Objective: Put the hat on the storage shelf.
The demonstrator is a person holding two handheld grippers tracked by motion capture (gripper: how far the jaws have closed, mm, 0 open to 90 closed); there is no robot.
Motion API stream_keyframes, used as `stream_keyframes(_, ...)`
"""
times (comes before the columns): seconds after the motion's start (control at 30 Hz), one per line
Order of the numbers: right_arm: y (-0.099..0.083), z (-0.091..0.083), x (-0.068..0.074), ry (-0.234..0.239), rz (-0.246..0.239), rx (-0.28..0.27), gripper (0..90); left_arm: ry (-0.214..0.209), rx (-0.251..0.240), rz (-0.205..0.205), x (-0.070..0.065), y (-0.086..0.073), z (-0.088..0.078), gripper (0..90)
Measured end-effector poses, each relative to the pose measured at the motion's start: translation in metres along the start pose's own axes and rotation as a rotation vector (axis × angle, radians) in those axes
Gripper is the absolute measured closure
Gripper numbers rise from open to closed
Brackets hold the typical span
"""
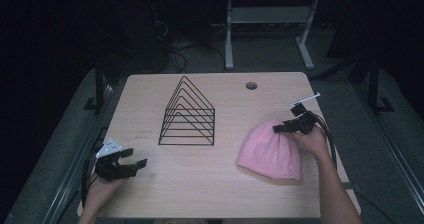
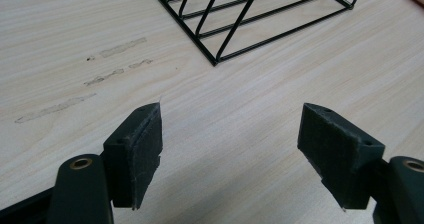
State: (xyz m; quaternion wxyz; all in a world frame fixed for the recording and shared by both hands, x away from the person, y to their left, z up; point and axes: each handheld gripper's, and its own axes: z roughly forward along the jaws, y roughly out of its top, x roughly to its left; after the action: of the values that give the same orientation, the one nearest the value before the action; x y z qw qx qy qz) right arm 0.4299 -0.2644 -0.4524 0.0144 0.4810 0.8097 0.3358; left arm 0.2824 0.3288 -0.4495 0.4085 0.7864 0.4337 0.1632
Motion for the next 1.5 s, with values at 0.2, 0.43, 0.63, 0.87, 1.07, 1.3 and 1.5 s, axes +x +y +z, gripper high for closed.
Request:
stream_keyframes(0.2, -0.003, 0.003, 0.0, 0.016, 0.014, -0.002, 62.6, 0.001, 0.003, 0.006, 0.0, 0.0, 0.0, 25.5)
stream_keyframes(0.43, -0.004, -0.002, 0.001, 0.051, 0.025, -0.036, 77.0, -0.003, 0.006, 0.005, -0.001, -0.001, 0.001, 25.5)
stream_keyframes(0.63, 0.002, -0.014, 0.018, 0.073, -0.035, -0.071, 78.8, -0.003, 0.008, 0.001, -0.001, -0.001, 0.001, 25.5)
stream_keyframes(0.87, 0.002, -0.033, 0.035, 0.068, -0.082, -0.099, 79.2, -0.001, 0.012, 0.006, -0.001, -0.001, 0.0, 25.5)
stream_keyframes(1.07, 0.001, -0.056, 0.056, 0.061, -0.137, -0.139, 79.4, -0.003, 0.012, 0.009, -0.003, -0.001, 0.0, 25.5)
stream_keyframes(1.3, -0.002, -0.073, 0.073, 0.071, -0.182, -0.19, 79.7, -0.005, 0.009, 0.012, -0.004, -0.001, 0.0, 25.5)
stream_keyframes(1.5, -0.004, -0.089, 0.091, 0.078, -0.22, -0.222, 79.8, -0.012, 0.006, 0.01, -0.005, -0.001, 0.001, 25.6)
